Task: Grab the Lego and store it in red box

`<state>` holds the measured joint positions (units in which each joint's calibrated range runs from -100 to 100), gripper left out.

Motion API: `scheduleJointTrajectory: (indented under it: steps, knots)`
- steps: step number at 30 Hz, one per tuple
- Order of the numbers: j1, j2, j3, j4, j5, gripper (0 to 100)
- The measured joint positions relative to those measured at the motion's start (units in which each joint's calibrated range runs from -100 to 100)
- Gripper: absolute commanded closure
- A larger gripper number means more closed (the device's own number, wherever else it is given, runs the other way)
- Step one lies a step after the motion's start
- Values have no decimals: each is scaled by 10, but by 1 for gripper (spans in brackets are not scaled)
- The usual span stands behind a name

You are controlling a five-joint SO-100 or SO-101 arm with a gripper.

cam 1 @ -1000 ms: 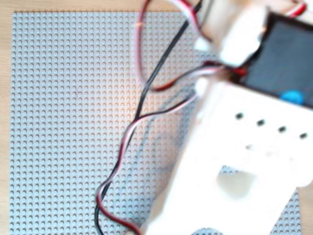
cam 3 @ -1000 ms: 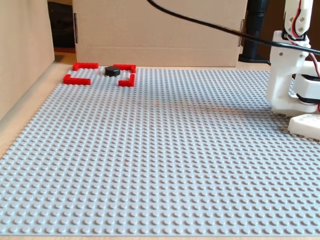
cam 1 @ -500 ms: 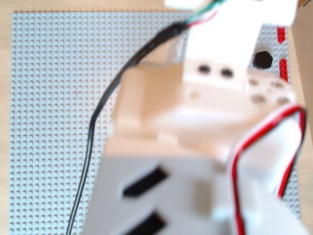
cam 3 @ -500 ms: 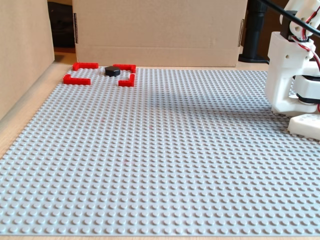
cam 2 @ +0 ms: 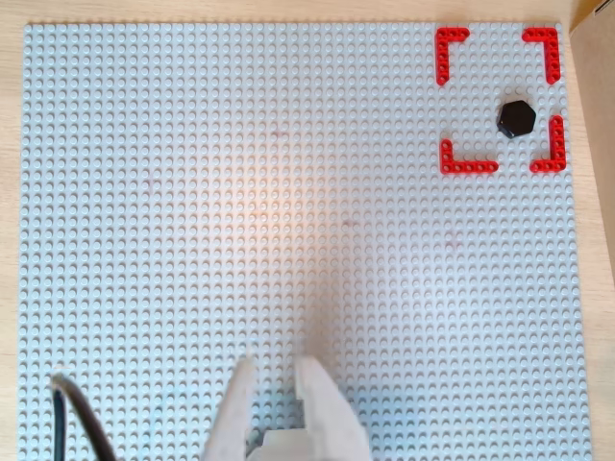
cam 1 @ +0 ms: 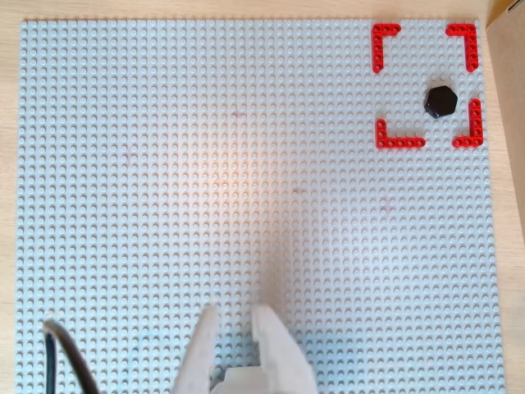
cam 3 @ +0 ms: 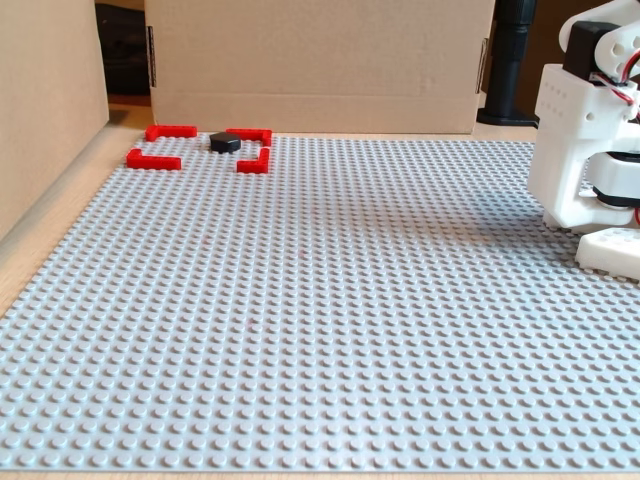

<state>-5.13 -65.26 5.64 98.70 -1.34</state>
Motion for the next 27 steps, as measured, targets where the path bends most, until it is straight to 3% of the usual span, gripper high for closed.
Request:
scheduleJointTrajectory:
  steps: [11, 17, 27]
  knots:
    - [-4, -219, 148, 0, 0, 94]
    - [-4, -309, 174, 0, 29, 94]
    - [-4, -335, 177, 0, 34, 94]
